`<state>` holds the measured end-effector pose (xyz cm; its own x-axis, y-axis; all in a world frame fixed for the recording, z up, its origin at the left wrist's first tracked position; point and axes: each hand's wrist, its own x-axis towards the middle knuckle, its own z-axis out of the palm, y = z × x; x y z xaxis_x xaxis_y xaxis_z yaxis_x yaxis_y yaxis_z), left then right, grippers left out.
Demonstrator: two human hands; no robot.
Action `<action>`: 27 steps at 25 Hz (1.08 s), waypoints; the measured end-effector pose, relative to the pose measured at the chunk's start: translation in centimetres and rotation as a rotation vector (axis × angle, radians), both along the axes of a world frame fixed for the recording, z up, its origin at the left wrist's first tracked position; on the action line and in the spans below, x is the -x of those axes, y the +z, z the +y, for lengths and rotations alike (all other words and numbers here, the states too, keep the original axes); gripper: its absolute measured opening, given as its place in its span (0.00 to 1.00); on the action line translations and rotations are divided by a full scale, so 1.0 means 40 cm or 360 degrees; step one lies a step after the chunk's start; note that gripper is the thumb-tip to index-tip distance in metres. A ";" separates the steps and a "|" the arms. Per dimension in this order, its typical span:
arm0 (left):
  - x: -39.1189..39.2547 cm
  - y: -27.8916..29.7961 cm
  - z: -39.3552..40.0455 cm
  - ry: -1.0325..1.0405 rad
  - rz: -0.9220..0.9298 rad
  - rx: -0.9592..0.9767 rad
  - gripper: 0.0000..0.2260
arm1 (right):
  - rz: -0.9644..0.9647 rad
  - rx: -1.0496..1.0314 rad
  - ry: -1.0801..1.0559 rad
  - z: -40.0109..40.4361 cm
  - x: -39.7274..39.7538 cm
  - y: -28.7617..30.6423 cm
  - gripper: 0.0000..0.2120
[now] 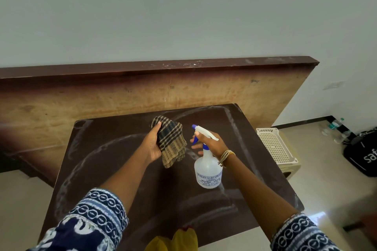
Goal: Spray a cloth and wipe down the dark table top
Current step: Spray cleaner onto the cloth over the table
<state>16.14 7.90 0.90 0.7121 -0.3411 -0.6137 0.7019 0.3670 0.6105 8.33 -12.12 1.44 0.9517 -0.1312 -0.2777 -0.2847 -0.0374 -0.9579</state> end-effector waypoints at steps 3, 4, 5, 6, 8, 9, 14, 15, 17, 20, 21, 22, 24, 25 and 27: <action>-0.005 -0.016 -0.022 0.0008 0.0053 -0.0002 0.17 | -0.0095 -0.0081 -0.0340 -0.048 -0.037 -0.034 0.13; -0.006 -0.022 -0.032 0.0009 0.0069 -0.0009 0.18 | -0.0112 -0.0125 -0.0431 -0.064 -0.055 -0.042 0.12; -0.007 -0.027 -0.042 0.0008 0.0083 -0.0013 0.18 | -0.0103 -0.0132 -0.0504 -0.080 -0.076 -0.047 0.11; -0.010 -0.035 -0.051 0.0011 0.0098 -0.0012 0.18 | -0.0067 -0.0087 -0.0560 -0.095 -0.099 -0.052 0.09; -0.019 -0.054 -0.063 0.0017 0.0131 -0.0004 0.19 | 0.0001 0.0005 -0.0612 -0.124 -0.135 -0.058 0.06; -0.025 -0.063 -0.066 0.0024 0.0150 -0.0006 0.20 | 0.0028 0.0028 -0.0631 -0.138 -0.150 -0.063 0.06; -0.047 -0.119 -0.069 0.0081 0.0217 -0.0055 0.21 | 0.0090 0.0045 -0.0682 -0.219 -0.198 -0.125 0.10; -0.049 -0.130 -0.067 0.0085 0.0225 -0.0065 0.20 | 0.0110 0.0028 -0.0687 -0.229 -0.202 -0.136 0.11; -0.056 -0.152 -0.068 0.0123 0.0287 -0.0058 0.20 | 0.0131 -0.0009 -0.0688 -0.248 -0.216 -0.157 0.13; -0.051 -0.165 -0.069 0.0159 0.0300 -0.0052 0.20 | 0.0099 -0.0029 -0.0653 -0.255 -0.222 -0.168 0.12; -0.049 -0.166 -0.071 0.0163 0.0305 -0.0055 0.20 | 0.0107 -0.0020 -0.0651 -0.257 -0.218 -0.169 0.12; -0.045 -0.165 -0.075 0.0158 0.0309 -0.0054 0.20 | 0.0128 -0.0006 -0.0656 -0.257 -0.211 -0.170 0.12; -0.035 -0.162 -0.081 0.0160 0.0300 -0.0051 0.20 | 0.0175 0.0022 -0.0659 -0.258 -0.193 -0.179 0.12; -0.029 -0.159 -0.082 0.0167 0.0298 -0.0046 0.19 | 0.0180 0.0039 -0.0658 -0.260 -0.185 -0.183 0.13; -0.015 -0.151 -0.079 0.0172 0.0299 -0.0039 0.19 | 0.0208 0.0166 -0.0582 -0.263 -0.174 -0.195 0.16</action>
